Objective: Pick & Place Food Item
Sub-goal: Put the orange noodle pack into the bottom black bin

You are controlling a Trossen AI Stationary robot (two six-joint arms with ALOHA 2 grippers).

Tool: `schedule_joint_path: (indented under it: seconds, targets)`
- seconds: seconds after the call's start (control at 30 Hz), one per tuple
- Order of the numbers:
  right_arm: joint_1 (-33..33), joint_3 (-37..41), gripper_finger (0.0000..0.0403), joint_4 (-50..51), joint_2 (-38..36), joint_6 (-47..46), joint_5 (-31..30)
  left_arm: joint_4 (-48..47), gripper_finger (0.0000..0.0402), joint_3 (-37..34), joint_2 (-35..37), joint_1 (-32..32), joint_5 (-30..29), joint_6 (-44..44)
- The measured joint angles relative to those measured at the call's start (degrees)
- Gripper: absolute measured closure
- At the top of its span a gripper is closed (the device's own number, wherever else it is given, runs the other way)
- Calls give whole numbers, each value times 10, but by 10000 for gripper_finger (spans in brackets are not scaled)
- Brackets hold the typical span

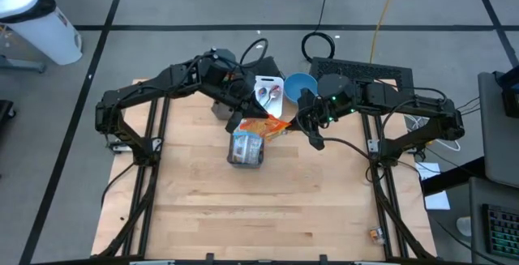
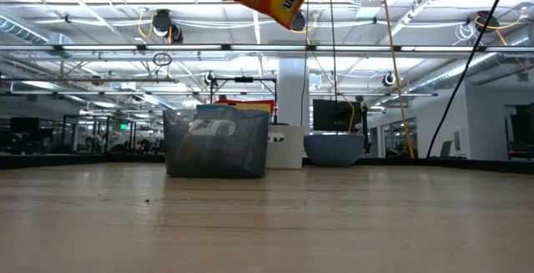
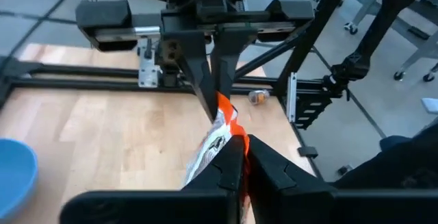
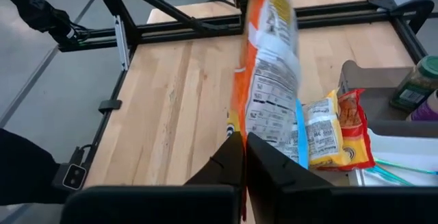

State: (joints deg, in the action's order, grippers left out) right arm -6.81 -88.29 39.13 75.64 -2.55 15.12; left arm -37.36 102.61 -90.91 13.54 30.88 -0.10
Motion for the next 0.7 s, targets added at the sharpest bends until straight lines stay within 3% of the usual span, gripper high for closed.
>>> schedule_joint_path:
  seconds: [0.27, 0.5, 0.7]
  targets:
    - [0, 0, 403, 4, 0, 3, 16, 9, 314, 0, 0, 3, -53, 22]
    - [0, 0, 403, 13, 0, 7, 39, 17, 235, 0, -4, 6, -29, 13]
    - [-3, 0, 403, 14, 0, 5, 108, 16, 222, 0, -13, 6, -7, -12]
